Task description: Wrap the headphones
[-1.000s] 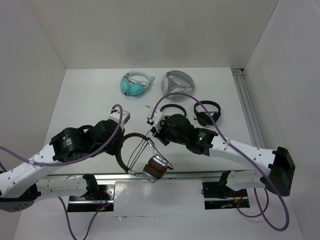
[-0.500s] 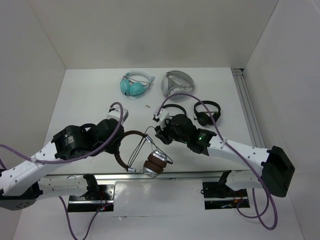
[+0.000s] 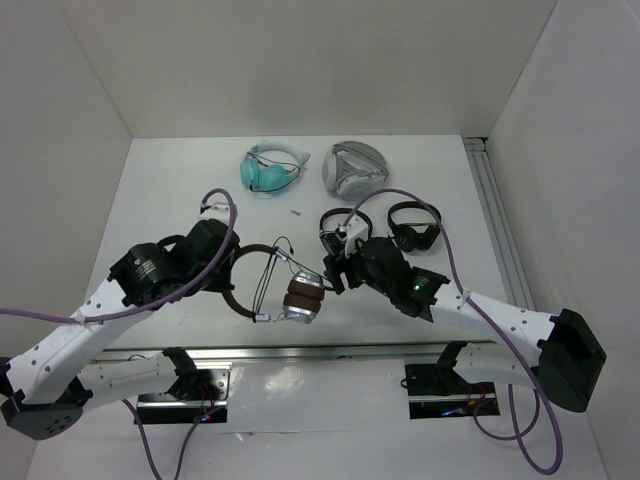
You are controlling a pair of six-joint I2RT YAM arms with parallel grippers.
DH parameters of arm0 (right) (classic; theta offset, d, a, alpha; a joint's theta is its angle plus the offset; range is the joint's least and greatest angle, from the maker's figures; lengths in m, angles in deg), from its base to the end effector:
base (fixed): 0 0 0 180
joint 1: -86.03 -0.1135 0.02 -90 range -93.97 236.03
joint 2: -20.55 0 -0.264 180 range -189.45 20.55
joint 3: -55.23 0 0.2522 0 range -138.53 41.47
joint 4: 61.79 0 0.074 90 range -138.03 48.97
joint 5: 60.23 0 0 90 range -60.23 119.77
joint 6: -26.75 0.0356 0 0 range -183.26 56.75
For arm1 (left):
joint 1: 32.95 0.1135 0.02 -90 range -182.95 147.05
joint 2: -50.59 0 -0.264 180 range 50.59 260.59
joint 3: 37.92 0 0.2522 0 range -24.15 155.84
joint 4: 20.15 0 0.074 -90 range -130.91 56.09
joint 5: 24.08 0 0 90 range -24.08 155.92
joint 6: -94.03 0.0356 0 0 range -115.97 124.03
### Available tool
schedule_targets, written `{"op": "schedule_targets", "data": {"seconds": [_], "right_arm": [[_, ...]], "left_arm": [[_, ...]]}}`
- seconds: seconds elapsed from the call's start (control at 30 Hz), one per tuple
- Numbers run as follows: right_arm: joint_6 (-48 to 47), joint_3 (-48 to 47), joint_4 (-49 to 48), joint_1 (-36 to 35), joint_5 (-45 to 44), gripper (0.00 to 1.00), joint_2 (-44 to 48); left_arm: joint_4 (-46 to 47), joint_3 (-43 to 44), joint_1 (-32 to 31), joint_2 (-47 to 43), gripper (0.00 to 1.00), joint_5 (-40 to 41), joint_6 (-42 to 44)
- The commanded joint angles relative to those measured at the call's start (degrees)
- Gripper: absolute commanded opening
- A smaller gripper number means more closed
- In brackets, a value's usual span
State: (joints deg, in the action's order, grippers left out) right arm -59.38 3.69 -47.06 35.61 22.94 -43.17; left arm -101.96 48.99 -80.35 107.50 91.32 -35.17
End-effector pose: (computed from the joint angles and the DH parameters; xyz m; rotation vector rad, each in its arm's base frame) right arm 0.1607 0.1878 0.2475 -0.7477 1.9299 0.4695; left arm 0.1195 -0.1074 0.3773 -0.0149 2.3670 -0.1732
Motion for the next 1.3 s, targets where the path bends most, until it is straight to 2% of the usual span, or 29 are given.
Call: {"op": "schedule_targets", "data": {"seconds": [0.0, 0.17, 0.27, 0.3, 0.47, 0.67, 0.87, 1.03, 1.27], "right_arm": [[7.3, 0.2, 2.2, 1.0, -11.9, 0.84, 2.3], [16.1, 0.2, 9.7, 1.0, -23.5, 0.85, 2.3], [23.3, -1.7, 15.8, 1.0, -28.4, 0.87, 2.9], [25.8, -2.3, 18.9, 1.0, -29.0, 1.00, 3.4], [32.5, -5.0, 27.3, 0.4, -33.7, 1.00, 7.4], [32.7, -6.8, 30.3, -0.2, -33.4, 1.00, 19.1], [30.7, -6.8, 31.9, -0.2, -29.1, 1.00, 29.2], [29.6, -6.3, 33.0, -0.2, -28.1, 1.00, 30.2], [28.6, -6.3, 32.3, -0.2, -27.4, 1.00, 28.4]], "left_arm": [[6.6, -1.5, 2.7, -2.3, 0.00, -3.2, -0.5], [10.5, -4.1, 5.2, -2.9, 0.00, -4.5, -2.4], [11.0, -7.0, 5.7, -2.9, 0.00, -3.4, -7.3], [11.0, -9.6, 6.3, -3.6, 0.00, -2.7, -10.9], [16.7, -17.1, 8.4, -5.7, 0.00, -2.0, -16.1], [25.1, -20.9, 12.1, -0.4, 0.00, -3.1, -16.1], [33.9, -21.6, 20.1, 8.8, 0.00, -9.2, -11.4], [37.6, -20.5, 24.6, 18.2, 0.00, -12.0, -9.8], [40.4, -18.7, 26.6, 22.5, 0.00, -12.7, -8.1]]}}
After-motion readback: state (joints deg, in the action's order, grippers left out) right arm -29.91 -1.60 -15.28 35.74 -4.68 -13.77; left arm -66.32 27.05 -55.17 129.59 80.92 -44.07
